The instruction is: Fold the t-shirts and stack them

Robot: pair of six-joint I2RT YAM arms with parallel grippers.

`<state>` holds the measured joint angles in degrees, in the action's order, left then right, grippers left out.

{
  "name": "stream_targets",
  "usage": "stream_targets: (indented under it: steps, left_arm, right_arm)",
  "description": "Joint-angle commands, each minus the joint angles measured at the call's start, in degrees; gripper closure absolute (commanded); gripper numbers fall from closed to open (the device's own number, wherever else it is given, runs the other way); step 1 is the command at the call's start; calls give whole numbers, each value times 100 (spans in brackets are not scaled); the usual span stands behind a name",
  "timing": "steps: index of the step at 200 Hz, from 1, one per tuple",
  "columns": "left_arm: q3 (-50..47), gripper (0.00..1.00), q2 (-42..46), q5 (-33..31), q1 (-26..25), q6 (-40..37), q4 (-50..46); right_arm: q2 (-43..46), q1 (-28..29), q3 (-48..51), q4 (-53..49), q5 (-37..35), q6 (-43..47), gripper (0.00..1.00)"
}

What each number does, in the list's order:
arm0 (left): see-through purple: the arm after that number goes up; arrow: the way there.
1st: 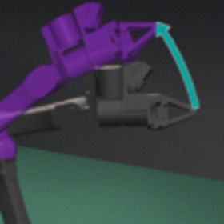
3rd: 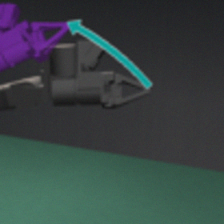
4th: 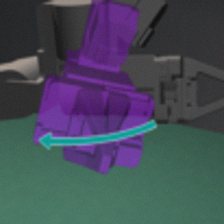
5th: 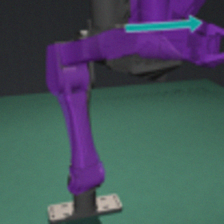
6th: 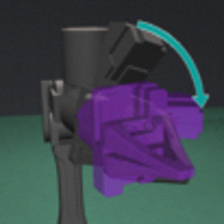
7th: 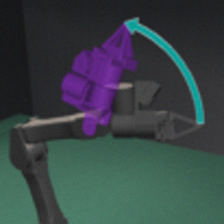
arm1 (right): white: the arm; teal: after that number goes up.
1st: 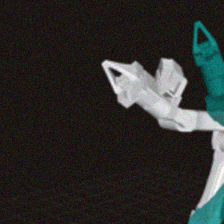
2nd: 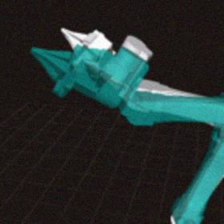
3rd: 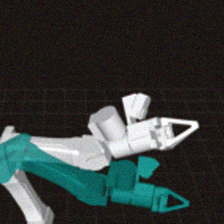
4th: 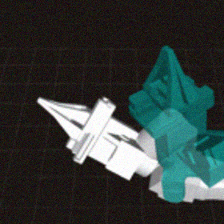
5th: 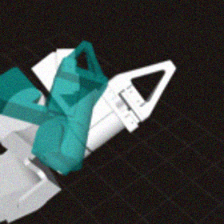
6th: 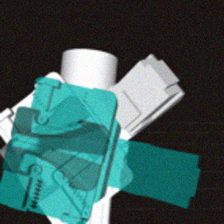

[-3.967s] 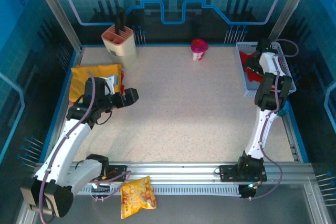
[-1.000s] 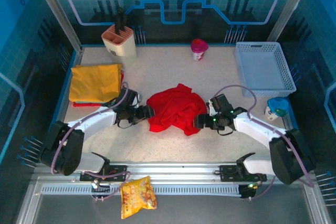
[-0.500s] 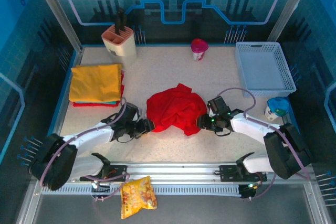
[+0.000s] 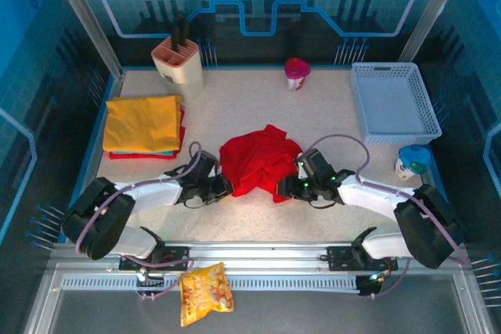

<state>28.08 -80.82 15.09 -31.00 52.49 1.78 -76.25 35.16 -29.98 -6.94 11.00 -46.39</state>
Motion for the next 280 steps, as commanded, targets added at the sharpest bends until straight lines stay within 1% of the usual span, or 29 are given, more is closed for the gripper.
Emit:
stream_targets:
  steps: [1, 7, 15, 26, 35, 42, 70, 89, 108, 136, 160, 186, 203, 220, 236, 240, 242, 243, 244, 247, 248, 249, 250, 256, 261, 266, 273, 276, 280]
  left_arm:
    - [272, 91, 70, -165, -88, 36, 684]
    - [301, 92, 156, -221, -89, 14, 571]
    - [378, 94, 310, -335, -90, -33, 335]
    - [506, 97, 576, -535, -90, -156, -95]
    - [655, 100, 835, -694, -82, -335, -447]
    - [808, 100, 1048, -849, -80, -492, -820]
    - [1475, 100, 1814, -1280, -46, -1044, -2055]
    - [2028, 100, 2179, -1241, -16, -1420, -2653]
    - [2429, 100, 2576, -1176, -15, -1604, -2982]
    - [2918, 100, 3116, -1133, -20, -1572, -3180]
    - [3453, 100, 3178, -1261, -20, -1570, -3354]
    - [4055, 100, 2778, -1562, 64, -1632, -3595]
    - [4331, 100, 2365, -1510, 234, -1604, -3582]
    - [4431, 100, 1995, -1369, 399, -1541, -3485]
    - [4218, 100, 1794, -1393, 474, -1553, -3223]
    - [4138, 100, 1758, -1395, 519, -1550, -3169]
    - [4095, 100, 1741, -1384, 535, -1538, -3143]
    - [4076, 100, 1730, -1381, 543, -1535, -3128]
    - [4053, 100, 1724, -1375, 561, -1528, -3112]
    - [3987, 100, 1695, -1343, 599, -1509, -3066]
    - [3965, 100, 1685, -1329, 619, -1507, -3055]
    - [3936, 100, 1680, -1314, 629, -1501, -3040]
    - [3908, 100, 1673, -1302, 643, -1499, -3015]
    - [3762, 100, 1623, -1236, 741, -1469, -2923]
    - [3632, 100, 1583, -1192, 834, -1442, -2839]
    - [3477, 100, 1541, -1144, 935, -1443, -2724]
    - [3253, 100, 1483, -1120, 1083, -1466, -2519]
    - [3176, 100, 1445, -1116, 1152, -1472, -2444]
    - [3083, 100, 1380, -1087, 1265, -1486, -2350]
  right_arm:
    - [-233, 170, 102, 97, -119, -161, 50]
    - [-295, 195, 98, 73, -169, -181, 52]
    - [-345, 204, 89, 29, -211, -199, 59]
    - [-321, 214, 58, -75, -258, -218, 77]
    - [-169, 212, 6, -276, -366, -194, 90]
    - [37, 211, -38, -481, -501, -138, 100]
    - [1290, 141, -367, -1435, -1079, 224, 100]
    - [2301, 36, -627, -1973, -1414, 529, 100]
    - [3085, -231, -945, -2427, -1543, 811, 100]
    - [3569, -682, -1591, -2915, -1526, 1180, 100]
    - [3457, -974, -2091, -3042, -1593, 1369, 100]
    - [2875, -1413, -2538, -2912, -1447, 1362, 100]
    - [2248, -1790, -2739, -2773, -1285, 1261, 100]
    - [1380, -2150, -2999, -2736, -1126, 1304, 100]
    - [687, -2370, -3175, -2680, -991, 1467, 86]
    - [559, -2401, -3196, -2661, -966, 1494, 81]
    - [510, -2420, -3198, -2650, -948, 1500, 77]
    - [467, -2435, -3203, -2640, -946, 1503, 73]
    - [467, -2435, -3203, -2640, -946, 1503, 73]
    - [401, -2441, -3189, -2619, -936, 1512, 65]
    - [387, -2442, -3181, -2610, -935, 1520, 60]
    - [357, -2445, -3161, -2589, -934, 1530, 53]
    - [357, -2445, -3161, -2589, -934, 1530, 53]
    - [313, -2449, -3096, -2530, -901, 1549, 28]
    - [298, -2452, -3030, -2494, -859, 1552, 15]
    - [308, -2437, -2950, -2479, -792, 1541, 7]
    - [353, -2424, -2834, -2458, -761, 1545, 4]
    - [389, -2407, -2775, -2465, -750, 1532, 1]
    - [452, -2383, -2698, -2473, -744, 1515, 0]
